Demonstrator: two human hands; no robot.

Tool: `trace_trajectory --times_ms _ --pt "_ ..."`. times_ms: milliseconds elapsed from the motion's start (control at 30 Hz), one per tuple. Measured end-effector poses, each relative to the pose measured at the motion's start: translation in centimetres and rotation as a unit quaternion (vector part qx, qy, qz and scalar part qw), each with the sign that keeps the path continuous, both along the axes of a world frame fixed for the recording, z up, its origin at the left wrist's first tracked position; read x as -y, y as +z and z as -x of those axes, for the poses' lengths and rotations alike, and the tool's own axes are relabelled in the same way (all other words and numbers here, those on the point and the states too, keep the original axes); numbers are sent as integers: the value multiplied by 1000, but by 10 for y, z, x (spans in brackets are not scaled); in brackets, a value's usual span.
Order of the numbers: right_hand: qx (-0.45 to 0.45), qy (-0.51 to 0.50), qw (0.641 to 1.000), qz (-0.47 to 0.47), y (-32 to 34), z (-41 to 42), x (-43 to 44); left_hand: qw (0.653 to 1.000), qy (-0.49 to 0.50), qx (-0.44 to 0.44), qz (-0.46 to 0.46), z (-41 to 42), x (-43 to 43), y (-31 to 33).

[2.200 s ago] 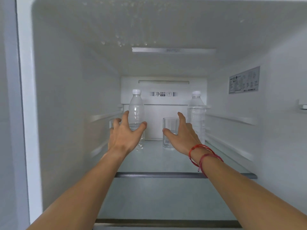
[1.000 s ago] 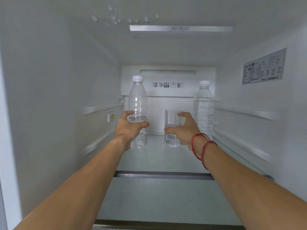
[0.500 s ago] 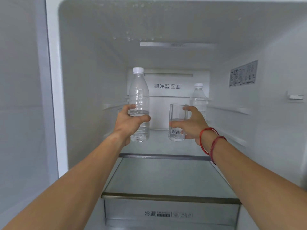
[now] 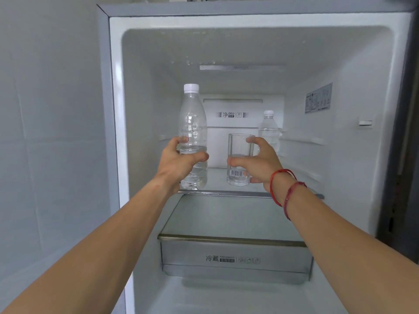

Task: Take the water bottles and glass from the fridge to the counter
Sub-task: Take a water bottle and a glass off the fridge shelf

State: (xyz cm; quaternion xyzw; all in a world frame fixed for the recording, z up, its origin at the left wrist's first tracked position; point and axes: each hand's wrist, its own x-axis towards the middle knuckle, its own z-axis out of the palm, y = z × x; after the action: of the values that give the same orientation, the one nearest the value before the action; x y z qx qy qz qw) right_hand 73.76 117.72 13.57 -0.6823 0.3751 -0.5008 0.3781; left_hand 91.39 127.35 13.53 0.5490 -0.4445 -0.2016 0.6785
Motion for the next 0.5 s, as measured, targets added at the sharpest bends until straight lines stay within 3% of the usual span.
trace_trajectory --times_ms 500 --pt "-1 39 999 1 -14 20 -32 1000 22 1 11 12 -38 -19"
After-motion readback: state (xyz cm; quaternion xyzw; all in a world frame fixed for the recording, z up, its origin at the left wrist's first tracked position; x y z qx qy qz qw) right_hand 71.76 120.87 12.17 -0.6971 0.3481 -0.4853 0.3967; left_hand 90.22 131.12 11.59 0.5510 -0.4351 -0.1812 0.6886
